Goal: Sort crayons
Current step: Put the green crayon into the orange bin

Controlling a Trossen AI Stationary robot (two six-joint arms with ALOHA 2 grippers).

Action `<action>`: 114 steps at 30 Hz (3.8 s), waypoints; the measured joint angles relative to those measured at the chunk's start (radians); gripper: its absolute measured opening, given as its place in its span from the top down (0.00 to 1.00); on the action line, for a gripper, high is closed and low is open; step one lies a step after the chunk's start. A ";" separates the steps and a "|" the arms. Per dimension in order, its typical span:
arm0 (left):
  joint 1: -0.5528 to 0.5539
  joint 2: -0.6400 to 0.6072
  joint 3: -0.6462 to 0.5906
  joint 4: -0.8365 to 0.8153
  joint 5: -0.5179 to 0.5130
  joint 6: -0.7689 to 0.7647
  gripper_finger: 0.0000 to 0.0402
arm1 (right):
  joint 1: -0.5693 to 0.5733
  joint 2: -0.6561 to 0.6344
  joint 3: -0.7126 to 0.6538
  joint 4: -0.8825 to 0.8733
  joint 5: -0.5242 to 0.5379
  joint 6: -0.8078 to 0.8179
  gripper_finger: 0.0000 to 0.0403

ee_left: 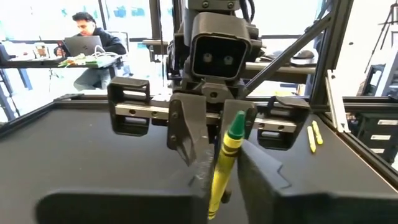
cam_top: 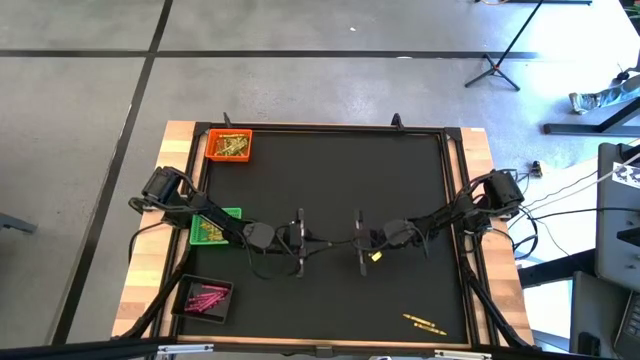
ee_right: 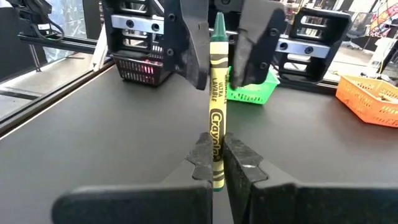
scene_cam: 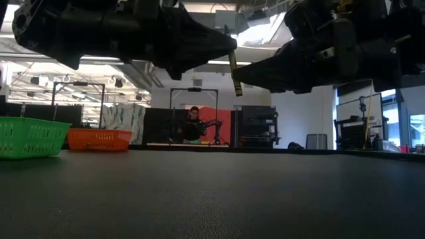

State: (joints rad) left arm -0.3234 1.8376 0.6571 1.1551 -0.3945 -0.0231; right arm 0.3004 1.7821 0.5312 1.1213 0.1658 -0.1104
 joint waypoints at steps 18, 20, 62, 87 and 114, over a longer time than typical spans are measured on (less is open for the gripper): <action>0.016 -0.255 0.001 -0.449 -0.045 0.059 0.98 | 0.001 -0.082 0.019 -0.144 0.006 0.053 0.65; 0.017 -0.345 0.001 -0.608 -0.103 0.060 0.98 | 0.001 -0.093 0.019 -0.168 0.009 0.054 0.64; 0.101 -0.843 0.192 -2.363 0.119 -0.639 0.98 | 0.000 -0.094 0.017 -0.294 0.074 0.057 0.65; 0.833 -0.537 0.297 -2.260 -0.079 -0.054 0.98 | -0.242 -0.094 0.017 -0.412 0.092 -0.052 0.65; 1.101 -0.312 0.297 -1.933 -0.249 0.372 0.79 | -0.380 -0.094 0.017 -0.417 0.081 -0.158 0.65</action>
State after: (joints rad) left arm 0.7780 1.5253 0.9539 -0.7776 -0.6430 0.3489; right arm -0.0799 1.6878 0.5484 0.7044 0.2470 -0.2680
